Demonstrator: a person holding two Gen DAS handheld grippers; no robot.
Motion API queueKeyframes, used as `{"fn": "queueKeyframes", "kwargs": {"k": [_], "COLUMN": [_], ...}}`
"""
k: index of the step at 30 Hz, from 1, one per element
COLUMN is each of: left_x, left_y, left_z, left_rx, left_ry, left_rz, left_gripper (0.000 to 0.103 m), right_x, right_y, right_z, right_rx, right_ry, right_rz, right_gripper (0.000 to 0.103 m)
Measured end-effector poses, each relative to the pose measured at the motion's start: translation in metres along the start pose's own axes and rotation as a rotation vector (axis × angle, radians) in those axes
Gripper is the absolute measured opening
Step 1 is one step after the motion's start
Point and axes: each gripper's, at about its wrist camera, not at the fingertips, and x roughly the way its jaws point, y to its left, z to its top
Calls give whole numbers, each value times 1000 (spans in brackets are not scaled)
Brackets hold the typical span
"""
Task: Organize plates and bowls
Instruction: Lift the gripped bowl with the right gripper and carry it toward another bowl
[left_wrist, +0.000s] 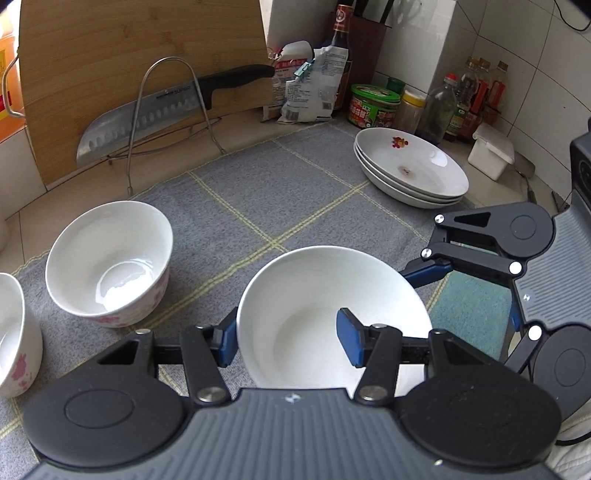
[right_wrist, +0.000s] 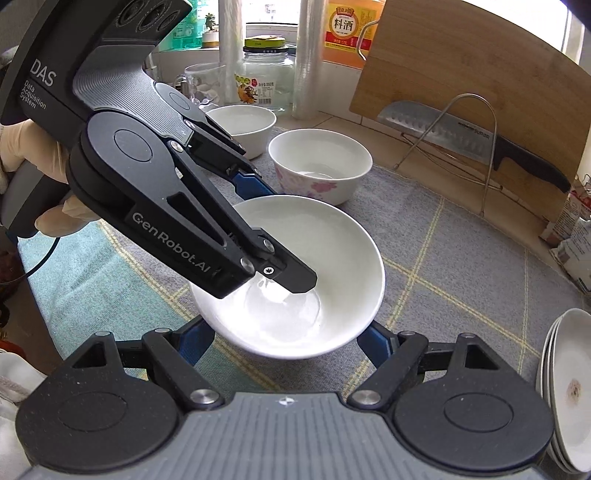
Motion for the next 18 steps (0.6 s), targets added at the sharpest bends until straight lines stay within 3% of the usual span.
{"fn": "queueKeyframes", "kwargs": {"k": [18], "left_x": [37], "left_y": [-12], "left_z": [22], "left_rx": [52], "left_ry": [0], "left_rz": [-62], "left_gripper": [53], "right_x": [0], "right_y": [-29], "right_z": [-15], "right_rx": [100], "right_ry": [33], "right_rz": [-79], "right_gripper": [87]}}
